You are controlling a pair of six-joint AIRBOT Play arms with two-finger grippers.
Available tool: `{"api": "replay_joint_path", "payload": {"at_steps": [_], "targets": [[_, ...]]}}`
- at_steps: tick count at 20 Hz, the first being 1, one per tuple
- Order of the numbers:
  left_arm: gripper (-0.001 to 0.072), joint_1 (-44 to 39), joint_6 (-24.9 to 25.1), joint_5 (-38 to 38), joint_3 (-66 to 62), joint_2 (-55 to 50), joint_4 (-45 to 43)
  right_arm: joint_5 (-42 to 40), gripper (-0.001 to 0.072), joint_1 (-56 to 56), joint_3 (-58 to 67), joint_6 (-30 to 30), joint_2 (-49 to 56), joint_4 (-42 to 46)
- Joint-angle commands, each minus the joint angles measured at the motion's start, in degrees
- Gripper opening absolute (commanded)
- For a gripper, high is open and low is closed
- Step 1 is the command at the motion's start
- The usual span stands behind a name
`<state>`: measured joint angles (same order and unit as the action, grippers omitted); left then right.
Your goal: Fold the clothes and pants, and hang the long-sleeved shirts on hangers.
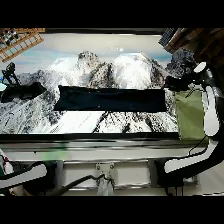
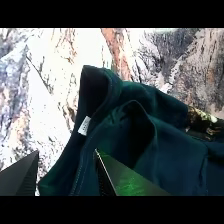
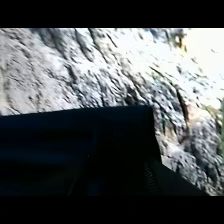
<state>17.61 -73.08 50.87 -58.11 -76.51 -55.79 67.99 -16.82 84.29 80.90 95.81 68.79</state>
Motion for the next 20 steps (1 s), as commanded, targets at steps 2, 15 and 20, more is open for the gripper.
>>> {"api": "replay_joint_path", "payload": {"at_steps": [2,15,20], "targets": [[0.0366,-1.2,0.0,0.5,0.0,0.1,0.4,-2.0,0.0388,-0.5,0.0,-4.1,-2.1,-5.2],[0.0367,-4.7,3.5,5.6,0.0,0.1,5.3,5.0,0.0525,-10.8,-12.2,-13.4,-1.9,-14.9],[0.0366,-12.4,11.0,5.5,0.0,0.1,19.4,4.4,0.0525,-10.9,-13.5,-13.7,-1.8,-13.9]]}}
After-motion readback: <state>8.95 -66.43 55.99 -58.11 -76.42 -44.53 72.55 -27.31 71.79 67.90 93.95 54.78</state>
